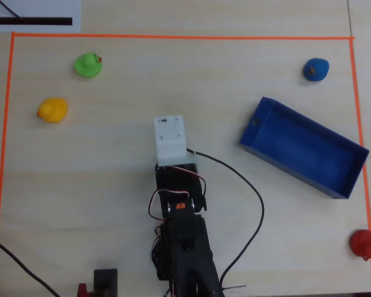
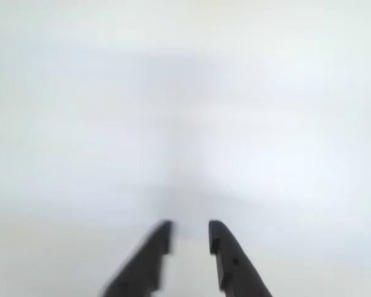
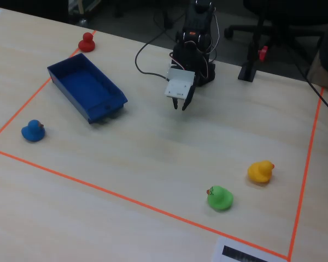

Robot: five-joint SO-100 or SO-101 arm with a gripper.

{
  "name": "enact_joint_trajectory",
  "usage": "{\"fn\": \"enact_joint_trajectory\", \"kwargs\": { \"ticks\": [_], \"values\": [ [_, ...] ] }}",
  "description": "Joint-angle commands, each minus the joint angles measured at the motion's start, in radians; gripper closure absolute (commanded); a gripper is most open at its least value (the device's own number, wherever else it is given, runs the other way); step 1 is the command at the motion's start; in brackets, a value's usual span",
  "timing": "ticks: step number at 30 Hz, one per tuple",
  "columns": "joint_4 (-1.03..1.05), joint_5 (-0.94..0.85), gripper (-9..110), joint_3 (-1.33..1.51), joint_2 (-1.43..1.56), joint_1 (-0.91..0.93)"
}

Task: Grasp green duck and put it into box.

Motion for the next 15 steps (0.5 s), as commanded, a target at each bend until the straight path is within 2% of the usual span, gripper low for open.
{"fn": "enact_joint_trajectory", "kwargs": {
  "ticks": [1, 9, 15],
  "values": [
    [-0.305, -0.006, 81, -0.233, -0.313, -0.043],
    [-0.739, -0.002, 75, -0.558, -0.830, -0.163],
    [-0.838, 0.020, 65, -0.811, -1.135, -0.196]
  ]
}}
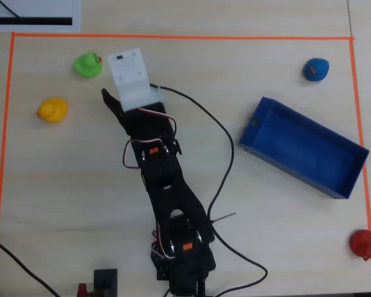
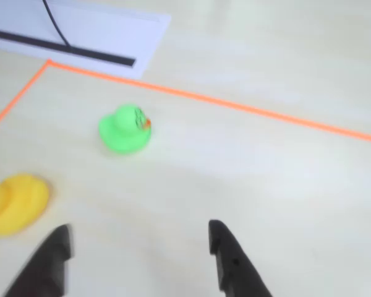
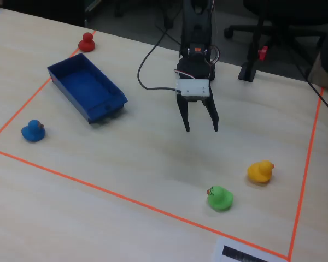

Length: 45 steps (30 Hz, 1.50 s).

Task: Grasp green duck and put it into box.

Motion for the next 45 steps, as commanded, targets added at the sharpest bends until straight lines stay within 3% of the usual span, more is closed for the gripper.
{"fn": "enact_joint_trajectory", "kwargs": {
  "ticks": [1, 13, 45],
  "values": [
    [-0.092, 0.037, 64, -0.206, -0.190, -0.028],
    [-0.387, 0.130, 55, -0.591, -0.678, -0.061],
    [-0.336, 0.132, 54, -0.893, -1.094, -0.100]
  ]
}}
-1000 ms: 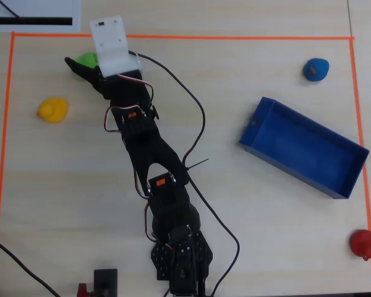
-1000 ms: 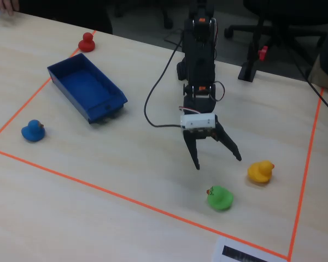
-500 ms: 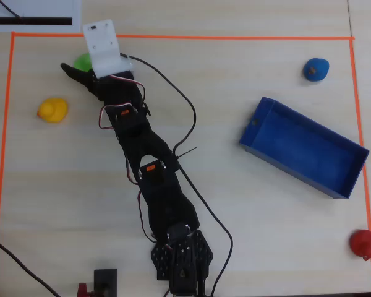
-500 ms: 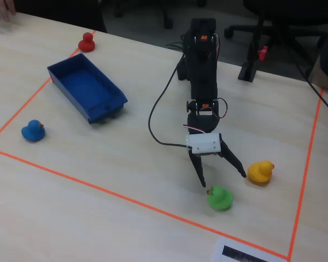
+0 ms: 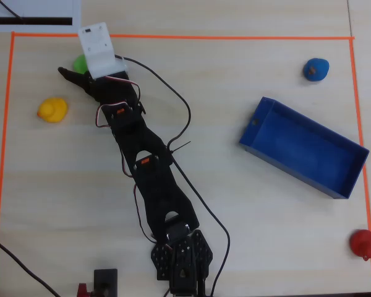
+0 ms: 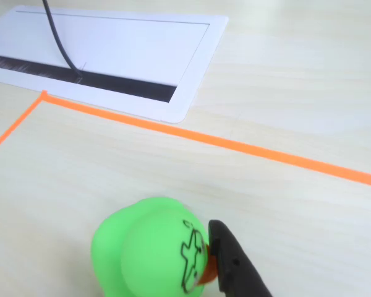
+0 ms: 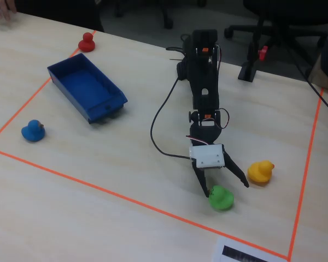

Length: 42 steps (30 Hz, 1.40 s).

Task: Grasp green duck and put it into box.

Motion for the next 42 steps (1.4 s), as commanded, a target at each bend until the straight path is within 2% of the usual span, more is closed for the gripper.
{"fn": "enact_joint_trajectory", "kwargs": {
  "ticks": [1, 21, 22, 23, 24, 26, 30, 42],
  "values": [
    [0.003, 0.000, 54, -0.058, -0.008, 0.014],
    [0.002, 0.002, 57, -0.129, -0.080, 0.018],
    [0.002, -0.005, 59, -0.137, -0.083, 0.020],
    [0.002, -0.029, 66, -0.140, -0.084, 0.020],
    [0.002, -0.084, 77, -0.138, -0.087, 0.020],
    [-0.028, -0.138, 88, -0.123, -0.089, 0.020],
    [-0.067, -0.169, 101, -0.117, -0.080, 0.012],
    [-0.098, -0.176, 101, -0.035, 0.002, 0.026]
  ]
}}
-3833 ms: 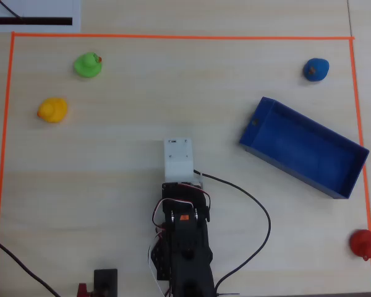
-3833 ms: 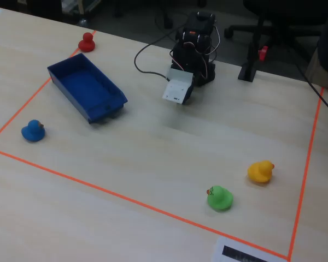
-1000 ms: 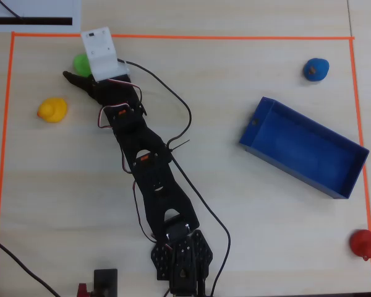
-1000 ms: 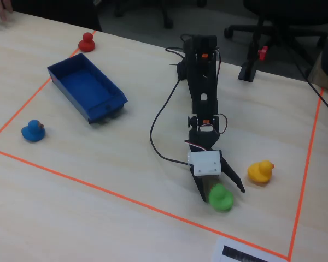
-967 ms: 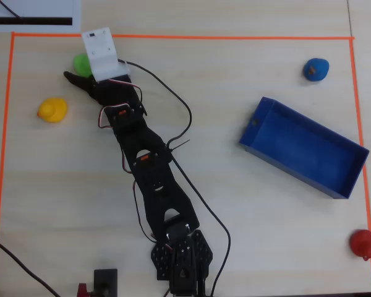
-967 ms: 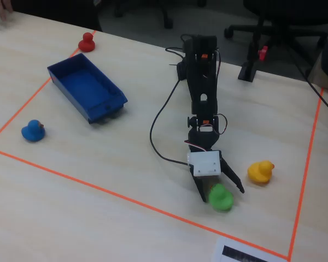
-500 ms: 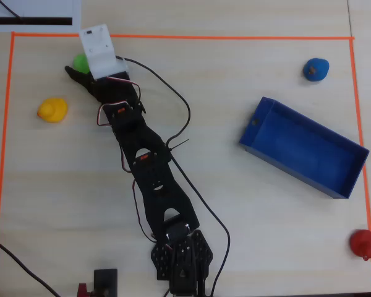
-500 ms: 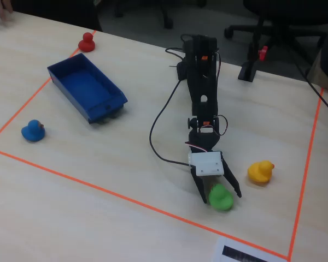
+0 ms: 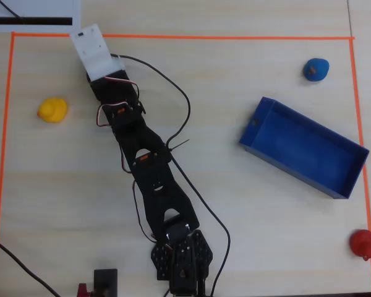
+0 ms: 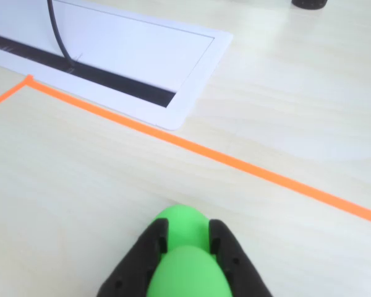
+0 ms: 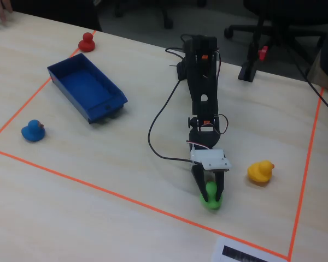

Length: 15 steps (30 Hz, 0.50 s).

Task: Grasp green duck and put it into box.

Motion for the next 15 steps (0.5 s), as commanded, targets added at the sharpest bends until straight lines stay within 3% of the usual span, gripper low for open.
{"fn": "enact_joint_trajectory", "kwargs": {
  "ticks": [1, 7, 15],
  "values": [
    [-0.026, -0.008, 101, 0.029, 0.101, 0.021],
    [0.084, 0.018, 101, 0.230, 0.428, 0.066],
    [0.701, 0.144, 101, 0.368, 0.979, 0.273]
  ]
}}
